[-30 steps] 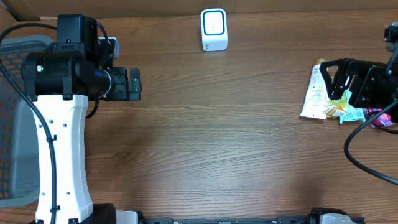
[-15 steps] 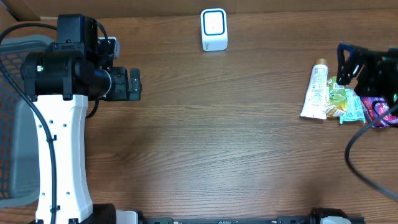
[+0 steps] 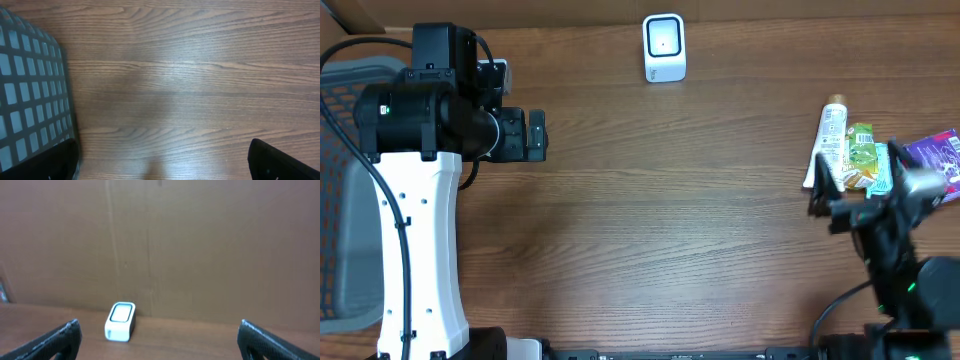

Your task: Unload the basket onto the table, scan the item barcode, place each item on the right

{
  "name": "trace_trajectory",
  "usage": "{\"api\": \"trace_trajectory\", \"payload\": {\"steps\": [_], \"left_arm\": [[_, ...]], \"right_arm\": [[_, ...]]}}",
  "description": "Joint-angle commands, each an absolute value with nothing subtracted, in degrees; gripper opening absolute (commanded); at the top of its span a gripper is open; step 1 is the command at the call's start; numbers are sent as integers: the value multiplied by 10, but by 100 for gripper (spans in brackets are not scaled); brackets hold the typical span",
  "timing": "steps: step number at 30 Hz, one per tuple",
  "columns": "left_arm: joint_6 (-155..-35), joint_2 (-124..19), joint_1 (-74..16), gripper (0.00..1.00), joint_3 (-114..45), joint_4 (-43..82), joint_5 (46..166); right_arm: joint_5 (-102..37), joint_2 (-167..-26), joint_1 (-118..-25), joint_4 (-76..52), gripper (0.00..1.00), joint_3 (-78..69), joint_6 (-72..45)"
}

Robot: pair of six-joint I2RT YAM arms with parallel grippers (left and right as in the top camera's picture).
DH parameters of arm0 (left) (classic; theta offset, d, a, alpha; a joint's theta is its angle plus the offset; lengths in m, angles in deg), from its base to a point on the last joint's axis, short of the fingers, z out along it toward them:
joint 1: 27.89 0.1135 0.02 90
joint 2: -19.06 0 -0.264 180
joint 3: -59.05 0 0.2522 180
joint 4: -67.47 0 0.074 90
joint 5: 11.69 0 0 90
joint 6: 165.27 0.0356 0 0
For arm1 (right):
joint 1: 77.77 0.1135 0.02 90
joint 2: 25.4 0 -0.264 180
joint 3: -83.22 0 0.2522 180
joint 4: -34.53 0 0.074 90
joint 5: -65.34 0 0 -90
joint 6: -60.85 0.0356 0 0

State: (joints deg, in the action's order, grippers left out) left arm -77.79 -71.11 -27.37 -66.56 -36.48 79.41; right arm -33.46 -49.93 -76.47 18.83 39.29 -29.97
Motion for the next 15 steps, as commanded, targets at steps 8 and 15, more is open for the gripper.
{"api": "trace_trajectory", "payload": {"steps": [8,15], "left_arm": [[-765,-716,-272,100,-668,-364,798],[-765,-716,-272,100,-668,-364,798]], "right_arm": [[-299,-347,-737,296,100,619,-309],[-299,-292,-733,295,100,685,-309]]}}
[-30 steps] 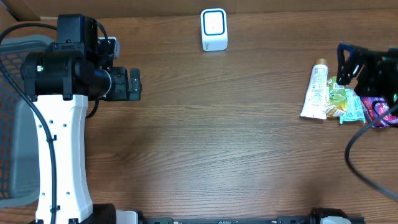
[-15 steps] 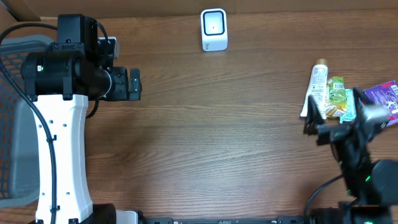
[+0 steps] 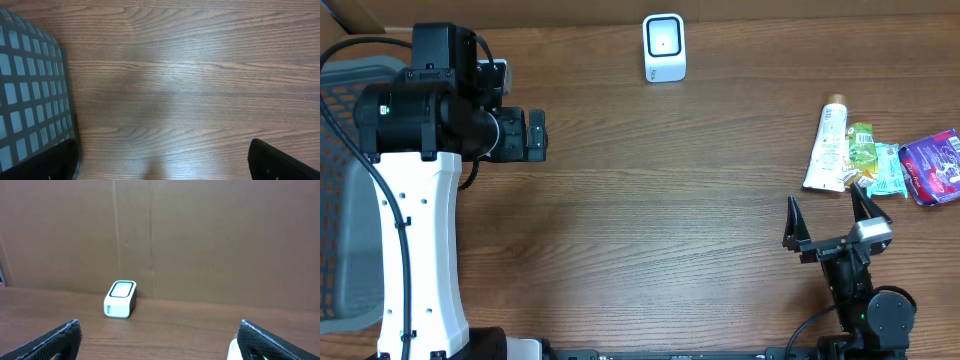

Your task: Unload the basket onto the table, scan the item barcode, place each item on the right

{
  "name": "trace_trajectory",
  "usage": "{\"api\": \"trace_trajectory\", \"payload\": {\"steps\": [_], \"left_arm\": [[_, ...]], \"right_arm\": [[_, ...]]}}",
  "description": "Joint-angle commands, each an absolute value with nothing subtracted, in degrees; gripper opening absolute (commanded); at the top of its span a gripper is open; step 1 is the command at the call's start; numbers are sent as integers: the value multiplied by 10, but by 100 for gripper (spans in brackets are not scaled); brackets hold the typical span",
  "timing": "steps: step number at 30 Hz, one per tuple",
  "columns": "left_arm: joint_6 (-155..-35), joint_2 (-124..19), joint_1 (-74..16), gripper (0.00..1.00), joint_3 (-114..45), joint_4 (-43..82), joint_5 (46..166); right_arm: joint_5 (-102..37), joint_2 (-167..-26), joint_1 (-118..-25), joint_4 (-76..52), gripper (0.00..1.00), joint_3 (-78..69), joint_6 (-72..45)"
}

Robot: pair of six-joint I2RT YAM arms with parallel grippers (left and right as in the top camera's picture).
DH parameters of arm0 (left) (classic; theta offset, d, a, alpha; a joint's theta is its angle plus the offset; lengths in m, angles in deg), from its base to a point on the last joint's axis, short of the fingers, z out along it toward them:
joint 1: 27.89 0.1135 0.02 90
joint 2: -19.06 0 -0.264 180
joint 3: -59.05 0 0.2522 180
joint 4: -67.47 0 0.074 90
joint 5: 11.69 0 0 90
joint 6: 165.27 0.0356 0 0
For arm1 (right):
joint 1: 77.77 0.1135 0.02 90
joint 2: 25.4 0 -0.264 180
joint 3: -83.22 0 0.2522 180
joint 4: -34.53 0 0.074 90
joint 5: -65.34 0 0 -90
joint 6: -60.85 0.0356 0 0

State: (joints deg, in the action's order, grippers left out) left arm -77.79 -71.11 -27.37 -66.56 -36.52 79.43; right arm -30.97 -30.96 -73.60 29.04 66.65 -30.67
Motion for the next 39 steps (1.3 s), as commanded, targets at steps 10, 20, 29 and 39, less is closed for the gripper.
{"api": "trace_trajectory", "payload": {"steps": [10,20,29,39], "left_arm": [[-765,-716,-272,100,-668,-364,798],[-765,-716,-272,100,-668,-364,798],[-765,-716,-272,100,-668,-364,798],[-765,-716,-272,100,-668,-364,798]], "right_arm": [[-308,-256,-728,165,100,690,-305],[-307,-256,-728,165,100,690,-305],[-307,-256,-728,165,100,690,-305],[-307,-256,-728,165,100,690,-305]]}}
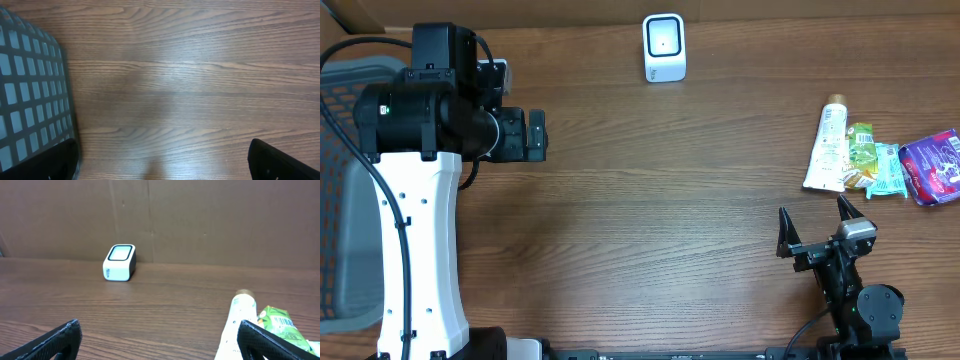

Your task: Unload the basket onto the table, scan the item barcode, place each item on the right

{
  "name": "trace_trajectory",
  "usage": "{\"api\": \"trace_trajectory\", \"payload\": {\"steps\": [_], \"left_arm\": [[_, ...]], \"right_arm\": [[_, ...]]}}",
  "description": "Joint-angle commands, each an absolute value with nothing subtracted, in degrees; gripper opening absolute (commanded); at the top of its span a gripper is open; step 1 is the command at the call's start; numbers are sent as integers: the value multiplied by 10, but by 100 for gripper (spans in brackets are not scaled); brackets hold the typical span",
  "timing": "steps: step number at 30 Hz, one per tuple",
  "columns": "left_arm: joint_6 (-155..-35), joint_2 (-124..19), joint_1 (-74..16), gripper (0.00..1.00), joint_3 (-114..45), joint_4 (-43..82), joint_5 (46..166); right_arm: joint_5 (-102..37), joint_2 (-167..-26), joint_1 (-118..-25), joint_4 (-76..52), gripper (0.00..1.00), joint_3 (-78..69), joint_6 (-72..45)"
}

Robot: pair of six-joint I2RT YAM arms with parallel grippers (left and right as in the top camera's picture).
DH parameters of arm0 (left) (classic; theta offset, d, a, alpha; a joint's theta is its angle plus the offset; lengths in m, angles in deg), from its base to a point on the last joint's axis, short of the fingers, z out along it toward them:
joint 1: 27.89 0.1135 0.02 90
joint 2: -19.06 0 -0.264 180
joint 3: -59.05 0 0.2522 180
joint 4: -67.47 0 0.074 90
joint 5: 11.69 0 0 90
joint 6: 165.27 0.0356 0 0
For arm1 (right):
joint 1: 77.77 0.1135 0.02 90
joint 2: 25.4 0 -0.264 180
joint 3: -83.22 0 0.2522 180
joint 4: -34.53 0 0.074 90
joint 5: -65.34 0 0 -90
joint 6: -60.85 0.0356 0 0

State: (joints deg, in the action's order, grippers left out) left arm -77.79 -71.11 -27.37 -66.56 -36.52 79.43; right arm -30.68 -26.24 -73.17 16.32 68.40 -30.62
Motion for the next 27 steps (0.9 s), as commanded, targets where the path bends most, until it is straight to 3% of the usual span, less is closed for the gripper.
{"api": "trace_trajectory", "payload": {"steps": [1,9,16,20,27], "left_arm": [[-765,-716,-272,100,-668,-364,798],[-765,-649,-272,100,-661,-309,764],[-762,-472,-272,100,-465,-25,786],[-695,-366,-272,100,-308,142,836],[-668,-184,-272,100,-47,340,843]], "right_arm": [[-307,-256,-728,165,100,690,-305],[-307,-256,-728,165,100,690,-305],[-307,-256,-728,165,100,690,-305],[-307,-256,-728,165,100,690,-305],[-307,-256,-728,165,100,690,-305]]}}
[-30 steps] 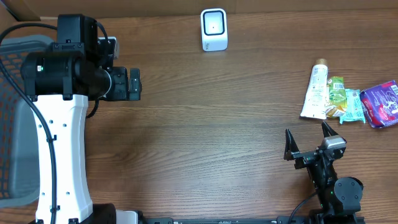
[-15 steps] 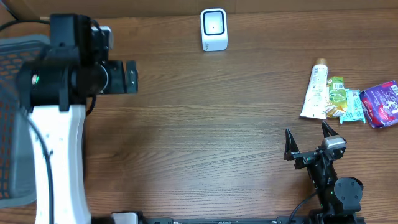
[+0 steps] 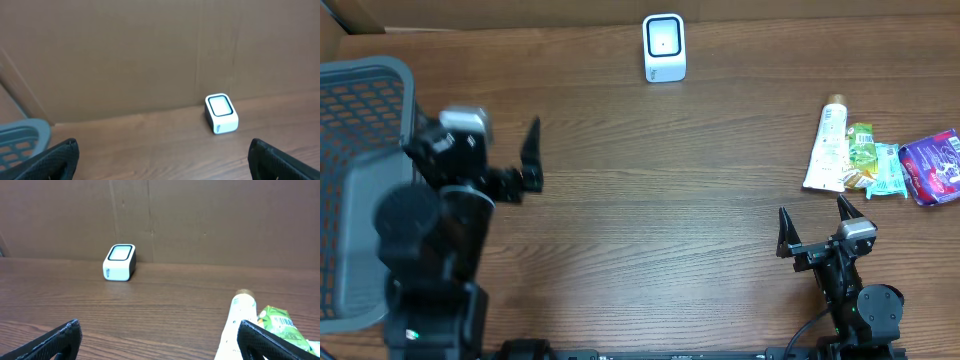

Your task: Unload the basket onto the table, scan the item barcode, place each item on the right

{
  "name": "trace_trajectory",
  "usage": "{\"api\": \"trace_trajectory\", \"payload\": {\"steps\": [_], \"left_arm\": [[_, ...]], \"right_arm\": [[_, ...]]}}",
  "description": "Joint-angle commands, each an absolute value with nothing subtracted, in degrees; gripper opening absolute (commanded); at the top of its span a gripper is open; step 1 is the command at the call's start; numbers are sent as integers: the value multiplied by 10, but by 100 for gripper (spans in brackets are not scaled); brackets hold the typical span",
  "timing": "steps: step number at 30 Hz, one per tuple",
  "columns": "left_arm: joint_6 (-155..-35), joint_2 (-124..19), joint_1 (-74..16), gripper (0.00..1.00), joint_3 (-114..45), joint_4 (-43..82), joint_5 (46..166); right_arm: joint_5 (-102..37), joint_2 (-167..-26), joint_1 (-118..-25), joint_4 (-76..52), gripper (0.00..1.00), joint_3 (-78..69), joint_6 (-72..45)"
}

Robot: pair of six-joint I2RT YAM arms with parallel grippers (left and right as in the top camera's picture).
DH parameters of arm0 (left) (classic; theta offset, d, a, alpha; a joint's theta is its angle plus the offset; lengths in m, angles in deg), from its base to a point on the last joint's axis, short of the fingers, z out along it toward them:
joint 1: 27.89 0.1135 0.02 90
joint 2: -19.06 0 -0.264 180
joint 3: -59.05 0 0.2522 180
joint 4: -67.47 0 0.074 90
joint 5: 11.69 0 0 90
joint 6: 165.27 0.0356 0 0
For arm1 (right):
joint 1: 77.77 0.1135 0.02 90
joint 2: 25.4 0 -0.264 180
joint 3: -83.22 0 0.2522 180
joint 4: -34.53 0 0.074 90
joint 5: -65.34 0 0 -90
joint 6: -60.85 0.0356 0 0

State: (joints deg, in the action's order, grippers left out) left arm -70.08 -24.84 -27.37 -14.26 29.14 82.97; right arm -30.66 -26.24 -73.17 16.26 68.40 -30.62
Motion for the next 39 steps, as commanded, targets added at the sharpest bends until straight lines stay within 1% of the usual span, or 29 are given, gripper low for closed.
{"api": "trace_trajectory", "payload": {"steps": [1,5,11,16,18,23,28,34,36,39], "left_arm": [[-664,-173,-272,100,-32,351,843],[-641,-92,-272,100,99,442,843],[-641,23,-272,99,271,558,846],[-639,79,-272,100,370,639,855],[-638,96,-272,100,397,653,854],[-614,134,-272,100,445,653,854],[-598,176,-271,99,450,588,853],[-599,189,-271,100,450,502,850],[-628,189,-271,100,450,498,848],[-635,189,-271,99,450,498,848]], "right_arm": [[-307,-256,-728,165,100,690,-305],[-307,-256,-728,165,100,690,-305],[-307,-256,-728,165,100,690,-305],[-307,-256,-728,165,100,690,-305],[-307,-256,-728,165,100,690,-305],[-307,-256,-728,165,100,690,-305],[-307,-256,-728,165,100,690,-305],[-307,-256,-728,165,100,690,-305],[-307,-256,-728,165,100,690,-305],[-307,-256,-728,165,100,690,-305]]}}
